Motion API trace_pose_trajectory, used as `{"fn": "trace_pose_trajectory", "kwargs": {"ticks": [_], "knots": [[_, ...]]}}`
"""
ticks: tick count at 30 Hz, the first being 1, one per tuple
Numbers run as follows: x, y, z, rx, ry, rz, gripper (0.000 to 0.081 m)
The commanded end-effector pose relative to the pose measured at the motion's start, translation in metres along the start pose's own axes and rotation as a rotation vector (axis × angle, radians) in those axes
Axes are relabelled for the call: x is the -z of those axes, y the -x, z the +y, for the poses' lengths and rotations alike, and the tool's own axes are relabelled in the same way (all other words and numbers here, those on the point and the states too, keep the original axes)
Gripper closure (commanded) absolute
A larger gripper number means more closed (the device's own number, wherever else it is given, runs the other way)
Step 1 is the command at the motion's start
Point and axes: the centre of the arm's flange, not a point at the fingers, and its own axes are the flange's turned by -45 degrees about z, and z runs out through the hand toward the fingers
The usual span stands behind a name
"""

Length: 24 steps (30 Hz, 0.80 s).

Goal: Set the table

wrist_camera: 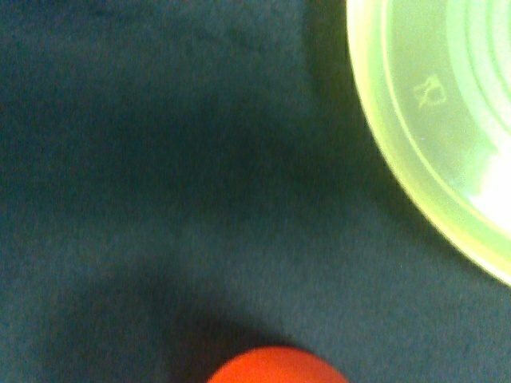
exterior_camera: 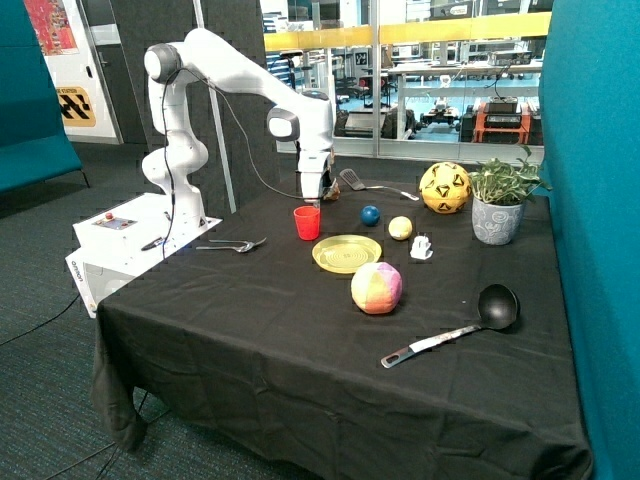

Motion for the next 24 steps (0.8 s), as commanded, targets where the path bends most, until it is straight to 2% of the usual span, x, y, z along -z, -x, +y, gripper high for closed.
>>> {"fn": "trace_pose_trajectory", "kwargs": {"ticks": [1, 13, 24], "knots": [[-0.003, -0.023, 0.002, -0.038, 0.0002, -0.0002, 0.0475], [-0.009, -0.046, 0.001, -0.106, 0.0003, -0.0002, 0.0474], [-0.024, -0.052, 0.001, -0.170, 0.0003, -0.0002, 0.0478]]}}
